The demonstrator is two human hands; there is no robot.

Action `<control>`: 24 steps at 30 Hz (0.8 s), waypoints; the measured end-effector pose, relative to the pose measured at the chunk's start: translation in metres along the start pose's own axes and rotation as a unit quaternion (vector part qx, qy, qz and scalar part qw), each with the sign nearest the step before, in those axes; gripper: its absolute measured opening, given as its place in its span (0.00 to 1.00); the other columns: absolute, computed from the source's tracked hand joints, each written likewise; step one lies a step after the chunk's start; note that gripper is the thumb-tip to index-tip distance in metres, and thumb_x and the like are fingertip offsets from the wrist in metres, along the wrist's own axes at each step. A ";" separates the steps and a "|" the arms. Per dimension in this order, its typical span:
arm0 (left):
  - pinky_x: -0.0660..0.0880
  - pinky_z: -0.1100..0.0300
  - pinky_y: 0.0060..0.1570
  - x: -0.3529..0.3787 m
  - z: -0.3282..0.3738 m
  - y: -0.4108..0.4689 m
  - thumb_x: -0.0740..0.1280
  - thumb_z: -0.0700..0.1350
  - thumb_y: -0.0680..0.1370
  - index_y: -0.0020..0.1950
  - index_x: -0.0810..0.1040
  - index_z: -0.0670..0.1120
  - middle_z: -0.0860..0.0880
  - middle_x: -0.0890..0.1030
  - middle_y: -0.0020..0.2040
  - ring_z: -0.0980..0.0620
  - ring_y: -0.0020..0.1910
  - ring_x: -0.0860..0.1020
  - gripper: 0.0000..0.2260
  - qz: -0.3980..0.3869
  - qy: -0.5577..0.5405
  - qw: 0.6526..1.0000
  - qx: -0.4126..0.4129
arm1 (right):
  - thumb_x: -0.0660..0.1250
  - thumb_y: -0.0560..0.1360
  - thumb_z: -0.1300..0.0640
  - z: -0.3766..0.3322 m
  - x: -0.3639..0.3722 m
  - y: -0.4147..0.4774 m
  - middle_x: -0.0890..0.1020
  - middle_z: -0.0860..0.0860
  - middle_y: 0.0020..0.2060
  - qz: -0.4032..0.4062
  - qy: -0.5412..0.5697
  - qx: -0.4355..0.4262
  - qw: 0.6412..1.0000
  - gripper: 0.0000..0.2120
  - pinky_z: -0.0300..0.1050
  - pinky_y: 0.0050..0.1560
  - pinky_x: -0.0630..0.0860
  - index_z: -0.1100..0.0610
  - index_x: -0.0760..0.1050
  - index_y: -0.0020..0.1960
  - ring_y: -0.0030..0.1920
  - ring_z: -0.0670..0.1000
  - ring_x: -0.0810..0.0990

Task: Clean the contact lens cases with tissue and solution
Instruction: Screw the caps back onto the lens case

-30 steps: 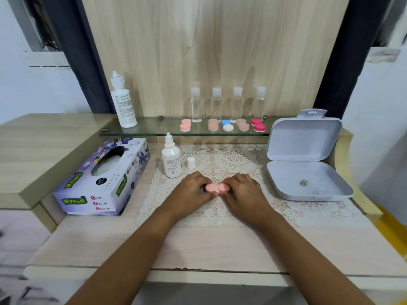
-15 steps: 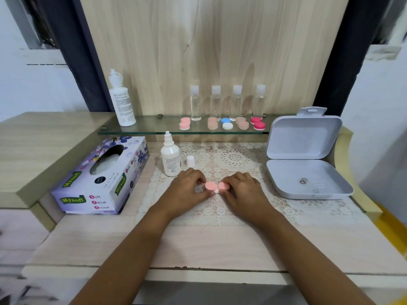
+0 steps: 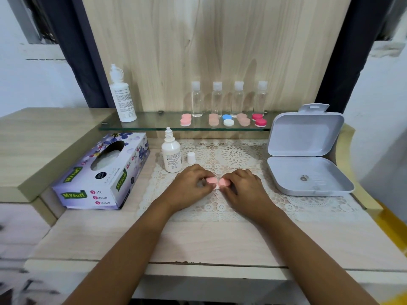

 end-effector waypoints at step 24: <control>0.66 0.68 0.52 -0.006 -0.001 0.033 0.62 0.37 0.77 0.66 0.74 0.50 0.50 0.74 0.66 0.59 0.54 0.71 0.19 -0.061 -0.016 0.995 -0.071 | 0.56 0.72 0.46 -0.001 -0.002 -0.001 0.78 0.51 0.50 0.007 0.004 0.001 1.000 0.19 0.49 0.55 0.66 0.53 0.76 0.55 0.52 0.53 0.72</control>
Point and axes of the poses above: each hand's wrist, its own y-axis towards the middle knuckle, its own x-axis out of the palm, z = x × y, the point moved 6 cm from there along y, towards the middle knuckle
